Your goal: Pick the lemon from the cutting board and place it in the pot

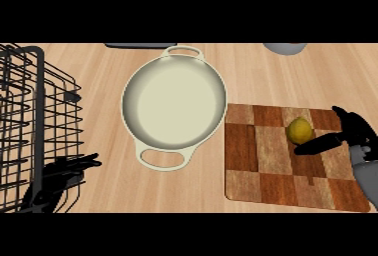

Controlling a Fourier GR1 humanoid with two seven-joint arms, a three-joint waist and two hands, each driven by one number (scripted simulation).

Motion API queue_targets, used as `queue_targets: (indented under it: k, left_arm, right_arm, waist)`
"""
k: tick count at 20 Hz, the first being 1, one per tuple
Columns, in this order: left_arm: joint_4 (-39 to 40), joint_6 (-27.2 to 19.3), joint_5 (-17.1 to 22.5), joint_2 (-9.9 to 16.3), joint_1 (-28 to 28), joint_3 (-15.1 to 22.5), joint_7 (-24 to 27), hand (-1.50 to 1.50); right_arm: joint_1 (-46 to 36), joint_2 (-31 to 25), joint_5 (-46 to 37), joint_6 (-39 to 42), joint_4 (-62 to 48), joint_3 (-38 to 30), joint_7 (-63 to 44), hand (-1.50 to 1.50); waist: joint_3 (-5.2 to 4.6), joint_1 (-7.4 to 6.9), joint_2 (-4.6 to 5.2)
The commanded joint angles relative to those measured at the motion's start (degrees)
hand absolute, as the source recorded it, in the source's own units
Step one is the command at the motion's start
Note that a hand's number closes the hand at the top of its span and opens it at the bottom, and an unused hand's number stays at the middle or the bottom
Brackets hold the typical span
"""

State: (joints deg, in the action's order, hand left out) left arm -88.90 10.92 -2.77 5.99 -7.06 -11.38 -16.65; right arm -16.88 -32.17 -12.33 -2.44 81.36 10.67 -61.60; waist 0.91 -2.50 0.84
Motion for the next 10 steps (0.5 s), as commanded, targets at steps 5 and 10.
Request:
queue_targets:
  k: [5,10]
  left_arm:
    - [-2.6,-4.0,-7.7,4.6,5.6,-1.2,8.0,0.00]
    - [-5.0,-3.6,-7.5,4.6,3.6,-1.8,7.7,0.00]
  right_arm:
    - [-9.0,1.8,0.1,5.5,-8.9,2.7,-9.3,-1.50]
    - [-10.3,3.5,0.8,5.9,-11.4,3.1,-9.2,-1.50]
  waist:
    - [-1.00,0.31,-0.34]
    - [-0.93,1.49,-0.81]
